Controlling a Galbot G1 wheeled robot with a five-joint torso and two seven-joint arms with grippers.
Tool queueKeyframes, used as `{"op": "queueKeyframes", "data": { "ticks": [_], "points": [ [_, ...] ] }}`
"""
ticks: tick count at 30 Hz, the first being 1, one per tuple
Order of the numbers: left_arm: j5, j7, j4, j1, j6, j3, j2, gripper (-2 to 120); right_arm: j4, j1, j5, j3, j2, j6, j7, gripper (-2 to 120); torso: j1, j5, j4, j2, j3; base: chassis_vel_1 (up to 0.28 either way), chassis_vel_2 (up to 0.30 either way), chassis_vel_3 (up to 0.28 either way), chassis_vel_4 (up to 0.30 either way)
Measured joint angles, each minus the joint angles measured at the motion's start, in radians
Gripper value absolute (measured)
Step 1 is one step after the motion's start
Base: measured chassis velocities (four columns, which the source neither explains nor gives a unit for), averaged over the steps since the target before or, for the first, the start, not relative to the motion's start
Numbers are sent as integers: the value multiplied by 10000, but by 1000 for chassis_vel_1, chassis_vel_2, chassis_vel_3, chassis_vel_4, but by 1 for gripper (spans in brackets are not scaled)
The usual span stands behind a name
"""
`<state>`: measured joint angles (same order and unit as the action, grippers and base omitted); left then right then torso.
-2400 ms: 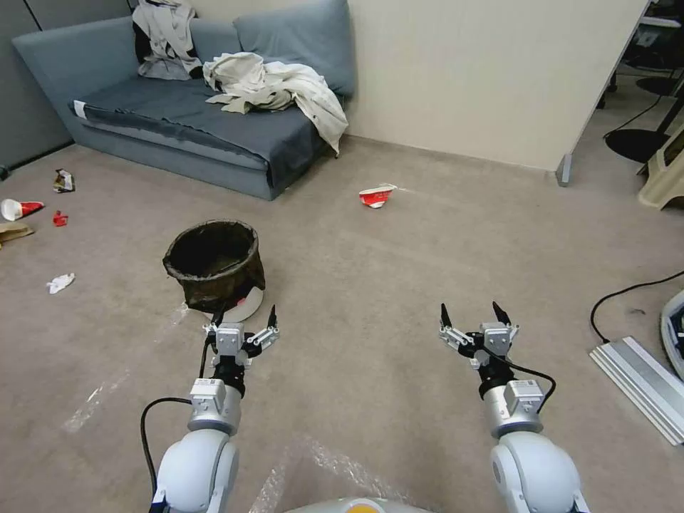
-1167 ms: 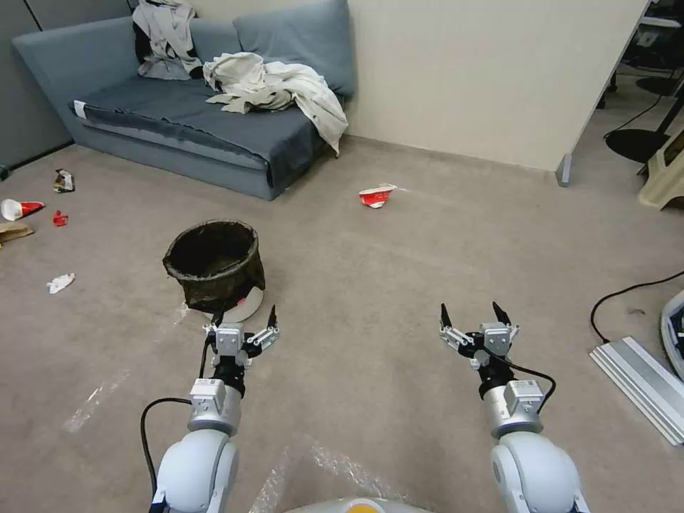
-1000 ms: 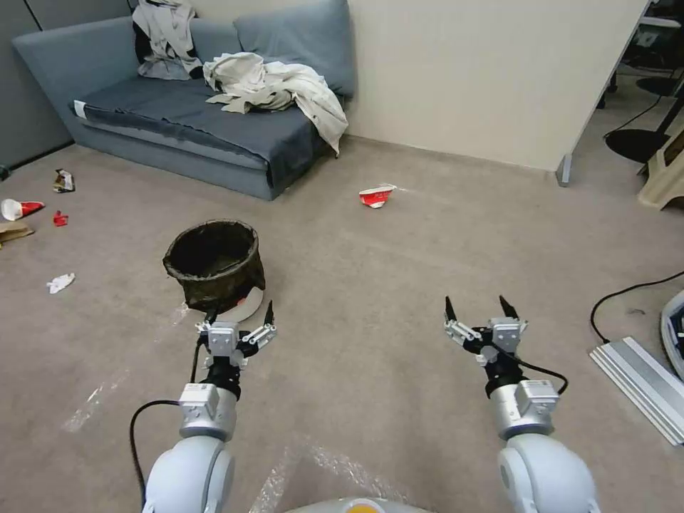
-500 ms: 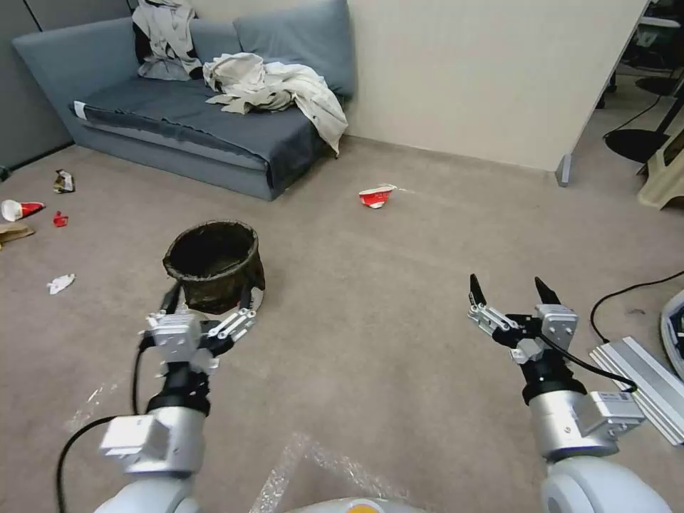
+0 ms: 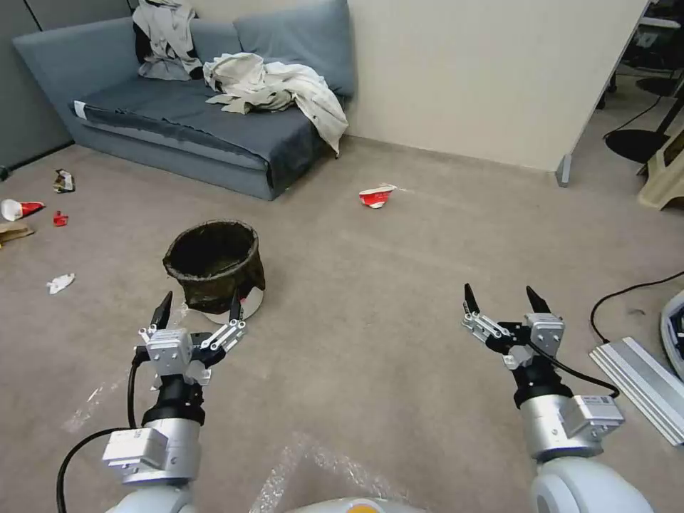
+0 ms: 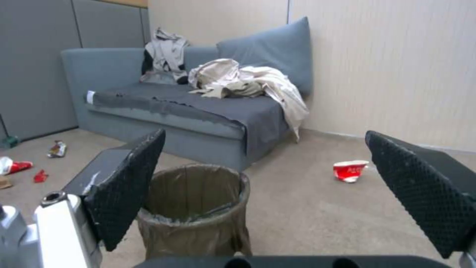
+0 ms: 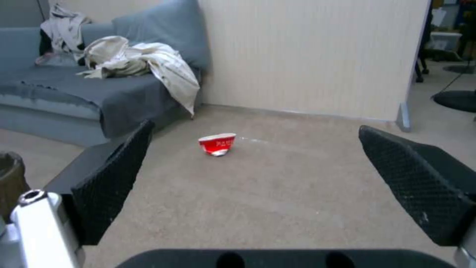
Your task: Pick up the trash can from the floor.
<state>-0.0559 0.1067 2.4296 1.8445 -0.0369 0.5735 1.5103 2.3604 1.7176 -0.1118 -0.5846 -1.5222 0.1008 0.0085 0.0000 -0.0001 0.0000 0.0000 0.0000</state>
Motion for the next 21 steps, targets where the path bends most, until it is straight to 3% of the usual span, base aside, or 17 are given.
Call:
{"op": "queueKeyframes", "data": {
  "ticks": [21],
  "points": [
    [29,-401,98,-15,91,-31,-42,100,70,-17,-75,20,-53,-35,26,100,0,1,0,0,0,21,20,20,20]
  ]
}}
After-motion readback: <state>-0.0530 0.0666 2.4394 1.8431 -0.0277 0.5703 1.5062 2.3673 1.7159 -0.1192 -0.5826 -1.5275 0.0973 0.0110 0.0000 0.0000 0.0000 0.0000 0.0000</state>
